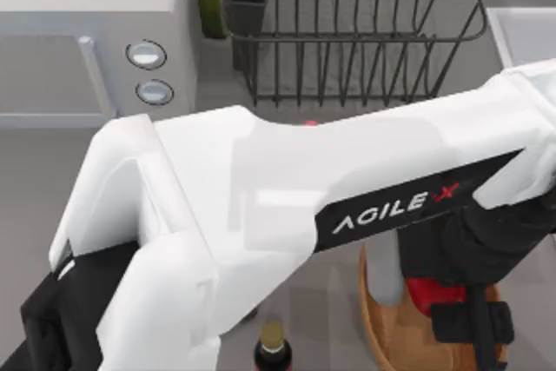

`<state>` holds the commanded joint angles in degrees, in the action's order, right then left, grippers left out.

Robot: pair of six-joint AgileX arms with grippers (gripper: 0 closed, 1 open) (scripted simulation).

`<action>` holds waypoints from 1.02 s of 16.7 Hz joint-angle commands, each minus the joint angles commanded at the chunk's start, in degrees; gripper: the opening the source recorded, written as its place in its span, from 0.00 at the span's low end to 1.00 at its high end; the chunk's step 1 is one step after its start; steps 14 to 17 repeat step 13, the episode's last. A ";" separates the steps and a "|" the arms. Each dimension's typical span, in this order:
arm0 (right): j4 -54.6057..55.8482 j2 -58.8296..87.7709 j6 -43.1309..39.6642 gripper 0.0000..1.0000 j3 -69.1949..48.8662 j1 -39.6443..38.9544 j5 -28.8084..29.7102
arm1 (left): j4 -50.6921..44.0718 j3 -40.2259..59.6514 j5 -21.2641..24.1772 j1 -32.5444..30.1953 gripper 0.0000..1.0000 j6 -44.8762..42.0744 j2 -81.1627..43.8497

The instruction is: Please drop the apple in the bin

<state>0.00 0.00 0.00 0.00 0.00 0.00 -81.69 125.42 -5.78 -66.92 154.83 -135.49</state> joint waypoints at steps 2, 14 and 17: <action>0.00 0.00 0.00 1.00 0.00 0.00 0.00 | 0.00 0.00 0.00 0.00 0.60 0.00 0.00; 0.00 0.00 0.00 1.00 0.00 0.00 0.00 | 0.00 0.00 0.00 0.00 1.00 0.00 0.00; 0.00 0.00 0.00 1.00 0.00 0.00 0.00 | 0.00 0.00 0.00 0.00 1.00 0.00 0.00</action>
